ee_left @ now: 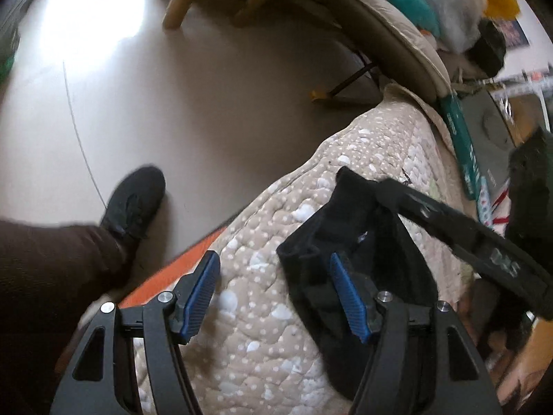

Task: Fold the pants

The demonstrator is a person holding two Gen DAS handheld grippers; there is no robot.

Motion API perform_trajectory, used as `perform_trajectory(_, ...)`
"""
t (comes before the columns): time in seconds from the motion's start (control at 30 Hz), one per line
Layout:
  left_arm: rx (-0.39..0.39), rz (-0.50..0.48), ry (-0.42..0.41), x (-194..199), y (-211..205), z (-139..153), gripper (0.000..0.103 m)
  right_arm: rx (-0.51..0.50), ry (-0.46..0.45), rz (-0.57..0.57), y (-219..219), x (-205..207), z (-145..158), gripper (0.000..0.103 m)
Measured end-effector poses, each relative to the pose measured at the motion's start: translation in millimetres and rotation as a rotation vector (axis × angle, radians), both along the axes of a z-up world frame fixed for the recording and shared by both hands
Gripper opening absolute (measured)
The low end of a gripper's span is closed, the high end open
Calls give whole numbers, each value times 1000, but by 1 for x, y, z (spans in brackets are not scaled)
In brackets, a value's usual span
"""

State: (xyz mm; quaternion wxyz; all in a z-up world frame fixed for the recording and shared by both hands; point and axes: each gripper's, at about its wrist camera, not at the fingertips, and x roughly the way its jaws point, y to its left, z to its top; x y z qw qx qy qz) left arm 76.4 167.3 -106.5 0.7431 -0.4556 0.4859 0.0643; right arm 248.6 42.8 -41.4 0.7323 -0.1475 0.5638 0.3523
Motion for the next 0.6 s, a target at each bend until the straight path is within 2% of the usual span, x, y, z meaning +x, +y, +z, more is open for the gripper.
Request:
perform_trajectory(0.07,-22,10,-1,-3,0,1,65,-32,17,39,17,6,-8,72)
perform_trajectory(0.23,30,0,-69,-12,0,21,65,-97,62,123,45,6,-22,72)
perform_trajectory(0.37,43,-12,-89,-15,-4,26,65,-123,81,161,51,1,-29,71)
perform_trajectory(0.53,70,-3,-122,-18,-6,36,66,-106,100,130,48,5,-24,71)
perform_trajectory(0.6,83,-25,-140,-14,-12,37,71,-92,103,112,45,7,-21,72)
